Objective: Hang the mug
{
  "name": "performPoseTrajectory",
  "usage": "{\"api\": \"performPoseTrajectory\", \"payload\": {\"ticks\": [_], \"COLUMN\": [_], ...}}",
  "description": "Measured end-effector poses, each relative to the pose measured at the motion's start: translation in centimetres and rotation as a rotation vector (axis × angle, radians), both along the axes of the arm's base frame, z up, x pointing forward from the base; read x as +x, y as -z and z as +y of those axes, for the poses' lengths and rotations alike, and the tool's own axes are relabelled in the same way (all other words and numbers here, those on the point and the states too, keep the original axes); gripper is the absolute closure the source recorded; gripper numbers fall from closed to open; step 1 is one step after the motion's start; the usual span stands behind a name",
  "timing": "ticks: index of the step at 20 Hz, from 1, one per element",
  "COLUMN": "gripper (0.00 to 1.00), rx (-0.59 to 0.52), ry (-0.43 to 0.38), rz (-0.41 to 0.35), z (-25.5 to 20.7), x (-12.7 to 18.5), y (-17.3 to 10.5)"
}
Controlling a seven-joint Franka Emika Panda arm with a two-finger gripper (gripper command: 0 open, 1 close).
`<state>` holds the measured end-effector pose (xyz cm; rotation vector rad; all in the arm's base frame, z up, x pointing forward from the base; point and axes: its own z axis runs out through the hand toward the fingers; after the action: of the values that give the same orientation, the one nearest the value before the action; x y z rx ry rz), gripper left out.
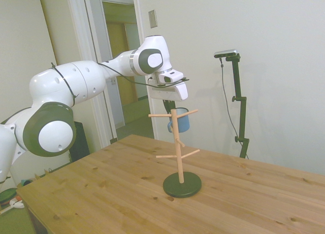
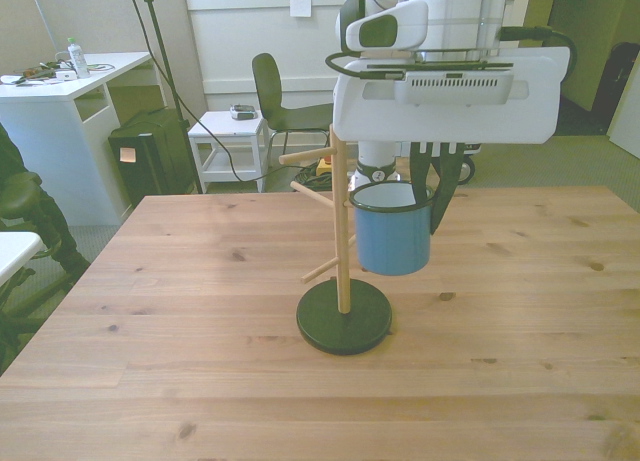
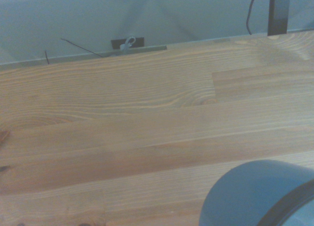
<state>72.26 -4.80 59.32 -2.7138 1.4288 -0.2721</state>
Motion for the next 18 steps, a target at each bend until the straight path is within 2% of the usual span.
{"api": "performPoseTrajectory", "payload": {"ticks": [5,14,15,18], "gripper": [1.00,1.00,0.00,0.00], "rx": [0.006,0.024,0.029,0.037], "ry": [0.009,0.029,0.032,0.040], "rz": [0.002,0.033,0.035,0.050], "z": [-0.2,-1.2,-1.4,-1.8], "x": [0.0,-0.1,-0.1,-0.7], "y": [0.1,2.1,2.3,2.7]}}
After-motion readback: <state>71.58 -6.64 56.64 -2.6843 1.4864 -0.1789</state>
